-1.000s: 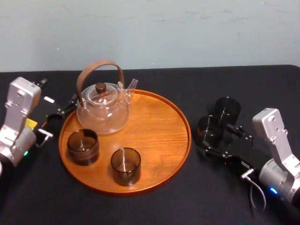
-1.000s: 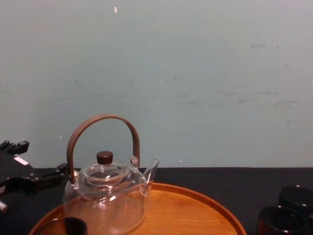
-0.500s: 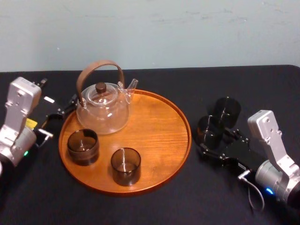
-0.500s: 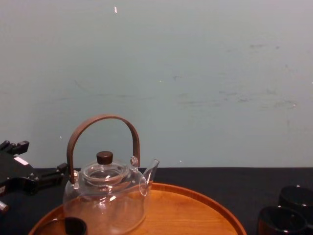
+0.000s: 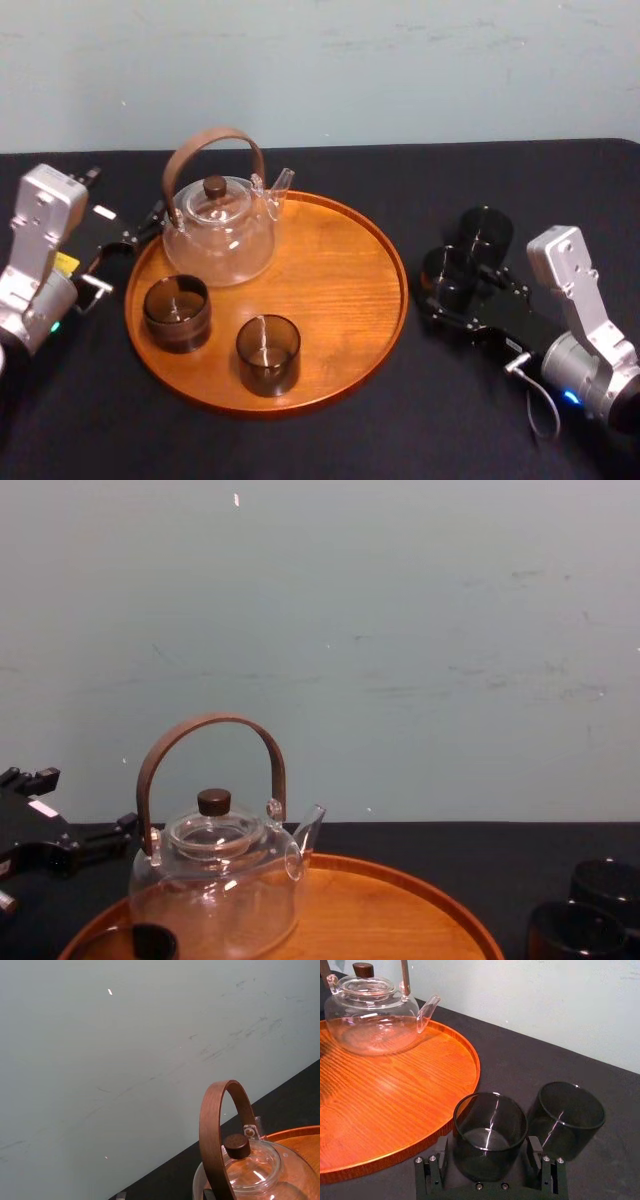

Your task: Pick up the glass from the table and place it on the tray.

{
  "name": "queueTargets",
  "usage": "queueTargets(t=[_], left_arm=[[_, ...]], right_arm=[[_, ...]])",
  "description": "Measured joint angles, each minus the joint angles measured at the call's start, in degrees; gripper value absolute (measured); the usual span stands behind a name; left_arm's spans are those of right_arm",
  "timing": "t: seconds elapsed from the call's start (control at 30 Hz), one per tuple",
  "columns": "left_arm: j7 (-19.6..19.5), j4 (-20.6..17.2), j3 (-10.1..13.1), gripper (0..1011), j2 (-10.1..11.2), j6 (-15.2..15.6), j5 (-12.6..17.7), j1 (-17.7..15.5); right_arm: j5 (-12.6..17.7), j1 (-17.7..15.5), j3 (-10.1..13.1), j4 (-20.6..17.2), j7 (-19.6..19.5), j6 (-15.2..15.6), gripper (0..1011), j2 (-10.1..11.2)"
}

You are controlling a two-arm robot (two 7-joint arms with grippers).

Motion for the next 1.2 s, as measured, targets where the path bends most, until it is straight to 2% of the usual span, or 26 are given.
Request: queueTargets(t=[0.63,1.2], left_arm=[[0.0,0.0,0.0,1001,0.0,0.0,0.0,0.0],[0.0,0.0,0.0,1001,0.0,0.0,0.0,0.0]], right_arm=[[-2.0,4.2,0.9,5.5,2.3,0.0,1002,-3.5],[-1.7,6.3,0.5,8.3,4.4,-0.3,1002,-5.0]])
